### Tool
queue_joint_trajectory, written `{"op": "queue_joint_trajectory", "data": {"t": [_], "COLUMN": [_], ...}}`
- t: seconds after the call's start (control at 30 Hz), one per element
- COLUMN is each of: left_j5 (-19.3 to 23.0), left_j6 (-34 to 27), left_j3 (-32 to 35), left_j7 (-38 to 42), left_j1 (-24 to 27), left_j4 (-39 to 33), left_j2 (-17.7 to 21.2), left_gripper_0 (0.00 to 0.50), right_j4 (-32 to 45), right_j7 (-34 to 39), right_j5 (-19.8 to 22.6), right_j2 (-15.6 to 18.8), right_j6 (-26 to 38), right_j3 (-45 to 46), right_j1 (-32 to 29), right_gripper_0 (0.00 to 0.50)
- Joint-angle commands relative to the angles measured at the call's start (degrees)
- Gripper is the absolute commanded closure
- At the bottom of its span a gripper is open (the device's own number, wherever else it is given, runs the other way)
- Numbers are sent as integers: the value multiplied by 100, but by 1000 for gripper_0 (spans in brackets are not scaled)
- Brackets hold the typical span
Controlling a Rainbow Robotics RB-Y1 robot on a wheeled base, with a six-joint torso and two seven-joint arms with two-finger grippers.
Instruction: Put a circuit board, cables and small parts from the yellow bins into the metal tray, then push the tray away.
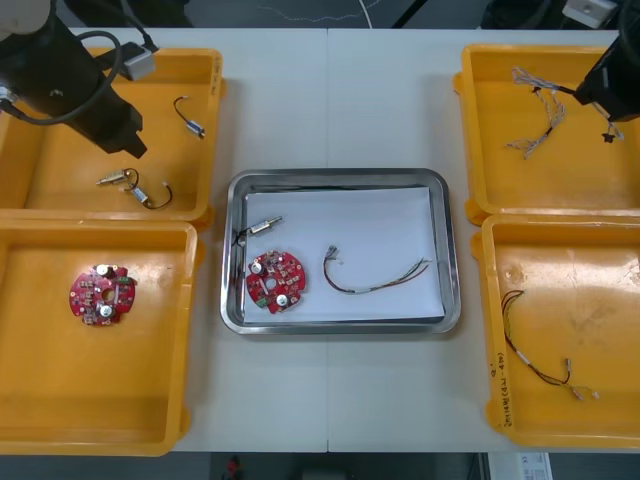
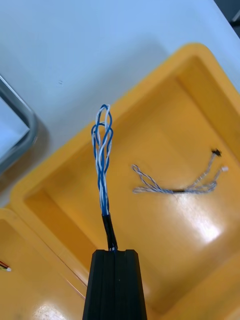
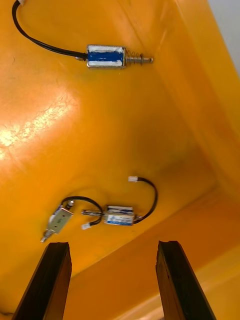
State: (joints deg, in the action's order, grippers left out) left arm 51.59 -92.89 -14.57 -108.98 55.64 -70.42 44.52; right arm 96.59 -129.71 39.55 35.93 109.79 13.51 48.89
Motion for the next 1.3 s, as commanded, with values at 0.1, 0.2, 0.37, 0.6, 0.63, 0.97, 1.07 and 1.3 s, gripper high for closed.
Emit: {"op": "queue_joint_trajectory", "data": {"t": [0.1, 0.2, 0.37, 0.6, 0.63, 0.97, 1.07, 1.3], "left_j5": [-61, -61, -70, -105, -114, -193, -263, -422], "left_j6": [245, 377, 650, 878, 931, 1116, 1133, 1230], "left_j3": [165, 165, 165, 165, 165, 156, 156, 156], "left_j7": [-1565, -1942, -2575, -3366, -3498, -3990, -4008, -4008], "left_j1": [395, 448, 509, 597, 597, 597, 597, 597], "left_j4": [433, 697, 1092, 1593, 1672, 2112, 2164, 2235], "left_j2": [294, 294, 294, 277, 268, 66, -31, -171], "left_gripper_0": [0, 0, 0, 0, 0, 0, 0, 0], "right_j4": [466, 510, 572, 563, 563, 466, 255, -351], "right_j7": [-54, -54, -54, -19, -19, 51, 51, -2], "right_j5": [606, 782, 641, 448, 386, -18, -27, -9], "right_j2": [-51, -157, -561, -834, -842, -842, -842, -825], "right_j6": [21, 21, 21, -406, -538, -1399, -1583, -2084], "right_j3": [-797, -1131, -1632, -2467, -2652, -3909, -4119, -4348], "right_j1": [-2, -2, -2, -2, -2, -11, -11, -29], "right_gripper_0": [500, 500, 500, 500, 500, 500, 500, 500]}}
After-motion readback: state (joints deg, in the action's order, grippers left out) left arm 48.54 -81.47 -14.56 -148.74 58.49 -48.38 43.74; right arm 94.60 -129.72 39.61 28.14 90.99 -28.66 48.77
